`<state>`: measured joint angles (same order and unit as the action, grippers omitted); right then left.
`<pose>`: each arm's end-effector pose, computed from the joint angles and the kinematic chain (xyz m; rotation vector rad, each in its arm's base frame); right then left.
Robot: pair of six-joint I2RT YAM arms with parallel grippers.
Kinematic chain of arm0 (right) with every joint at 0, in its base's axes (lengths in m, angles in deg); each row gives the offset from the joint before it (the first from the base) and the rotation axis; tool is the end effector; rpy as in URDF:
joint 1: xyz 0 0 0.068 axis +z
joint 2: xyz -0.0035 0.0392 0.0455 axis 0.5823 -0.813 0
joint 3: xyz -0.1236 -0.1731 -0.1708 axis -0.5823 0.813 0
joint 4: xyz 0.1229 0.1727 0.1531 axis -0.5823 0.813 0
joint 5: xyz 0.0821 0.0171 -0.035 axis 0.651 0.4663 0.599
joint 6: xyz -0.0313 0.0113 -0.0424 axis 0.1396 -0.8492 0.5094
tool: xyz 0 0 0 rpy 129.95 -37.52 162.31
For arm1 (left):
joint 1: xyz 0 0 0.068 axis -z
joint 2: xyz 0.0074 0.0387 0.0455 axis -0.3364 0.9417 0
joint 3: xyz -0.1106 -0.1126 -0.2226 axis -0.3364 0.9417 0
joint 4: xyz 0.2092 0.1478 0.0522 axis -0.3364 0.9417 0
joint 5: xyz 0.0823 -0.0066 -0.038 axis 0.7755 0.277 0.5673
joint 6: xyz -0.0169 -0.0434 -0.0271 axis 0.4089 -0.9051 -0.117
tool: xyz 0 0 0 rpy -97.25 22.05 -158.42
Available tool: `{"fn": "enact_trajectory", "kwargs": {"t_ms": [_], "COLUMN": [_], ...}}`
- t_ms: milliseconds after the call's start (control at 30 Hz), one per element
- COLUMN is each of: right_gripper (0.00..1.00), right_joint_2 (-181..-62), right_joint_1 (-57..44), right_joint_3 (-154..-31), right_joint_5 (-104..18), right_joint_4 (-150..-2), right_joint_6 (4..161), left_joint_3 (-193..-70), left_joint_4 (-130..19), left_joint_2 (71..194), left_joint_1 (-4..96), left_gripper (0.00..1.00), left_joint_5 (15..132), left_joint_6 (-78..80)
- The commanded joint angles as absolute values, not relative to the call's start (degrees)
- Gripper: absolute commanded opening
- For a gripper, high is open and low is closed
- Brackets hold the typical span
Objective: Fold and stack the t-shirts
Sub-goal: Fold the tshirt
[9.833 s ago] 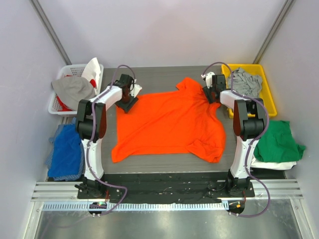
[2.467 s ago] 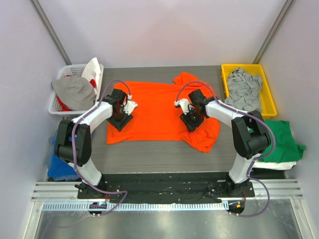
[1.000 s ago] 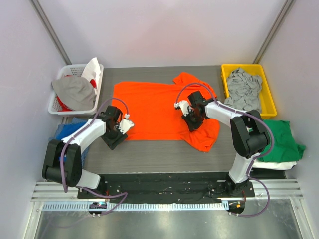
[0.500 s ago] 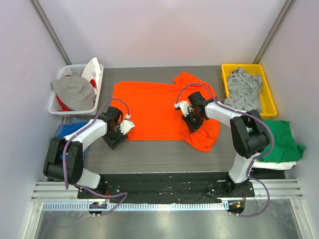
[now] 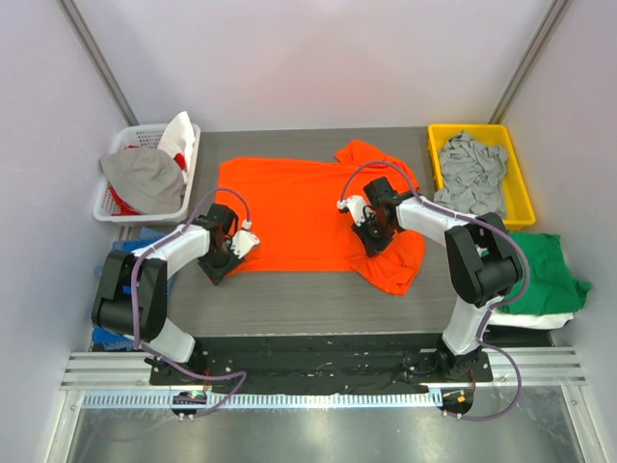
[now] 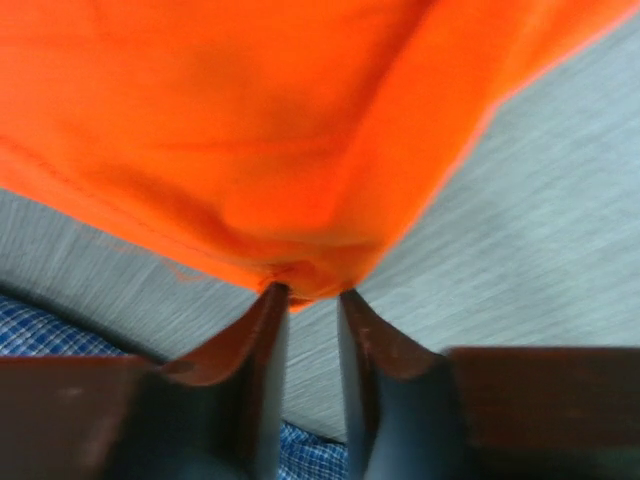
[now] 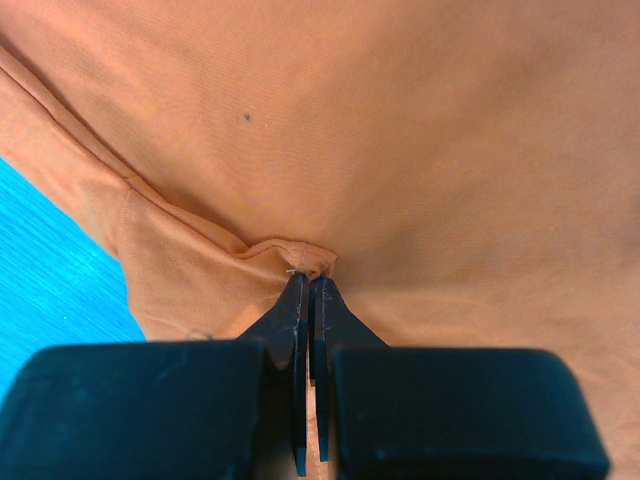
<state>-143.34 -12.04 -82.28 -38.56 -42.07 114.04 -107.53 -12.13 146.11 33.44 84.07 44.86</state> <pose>0.3120 0.1442 0.1658 -1.1973 2.5482 0.2893 0.2476 -0.0593 0.1560 1.1714 2.7691 0.0921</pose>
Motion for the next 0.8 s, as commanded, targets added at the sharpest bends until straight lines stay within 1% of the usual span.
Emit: {"fn": "enact_trajectory", "kwargs": {"t_ms": [0, 33, 67, 100, 133, 167, 300, 433, 600, 767], "right_gripper": [0.01, 0.01, 0.01, 0.01, 0.01, 0.01, 0.01, 0.01, 0.01, 0.01], "right_joint_2": [-142.4, -142.4, -142.4, -142.5, -142.4, -142.1, -139.3, -133.3, -127.3, -124.3], "right_joint_1": [-11.7, -11.8, -11.8, -11.8, -11.7, -11.7, -11.5, -11.4, -11.5, -11.4], "right_joint_3": [-81.9, -81.9, -81.9, -81.9, -82.0, -82.0, -81.4, -80.4, -83.1, -86.3], "right_joint_5": [-37.9, -37.8, -37.8, -37.7, -37.7, -37.8, -39.7, -42.5, -44.3, -45.9], "right_joint_4": [-42.2, -42.1, -42.0, -41.9, -41.7, -41.5, -40.0, -37.7, -33.5, -31.6], "right_joint_6": [113.9, 114.0, 113.9, 113.9, 113.9, 114.0, 114.7, 115.0, 114.3, 113.8], "left_joint_3": [-108.0, -108.1, -108.2, -108.3, -108.4, -108.8, -110.5, -113.7, -117.5, -120.5], "left_joint_4": [-16.0, -16.0, -15.9, -15.9, -15.9, -15.5, -13.5, -11.0, -7.7, -6.1], "left_joint_2": [148.5, 148.5, 148.5, 148.4, 148.4, 148.2, 146.1, 143.4, 142.5, 142.9], "left_joint_1": [32.4, 32.3, 32.4, 32.4, 32.4, 32.4, 32.4, 32.3, 32.4, 32.4], "left_gripper": [0.24, 0.21, 0.13, 0.09, 0.01, 0.00, 0.00, 0.00, 0.00, 0.00], "left_joint_5": [84.0, 84.0, 84.0, 84.0, 84.0, 83.9, 83.1, 82.0, 82.0, 82.0], "left_joint_6": [46.4, 46.5, 46.4, 46.3, 45.9, 45.8, 44.6, 43.6, 43.2, 43.7]}}
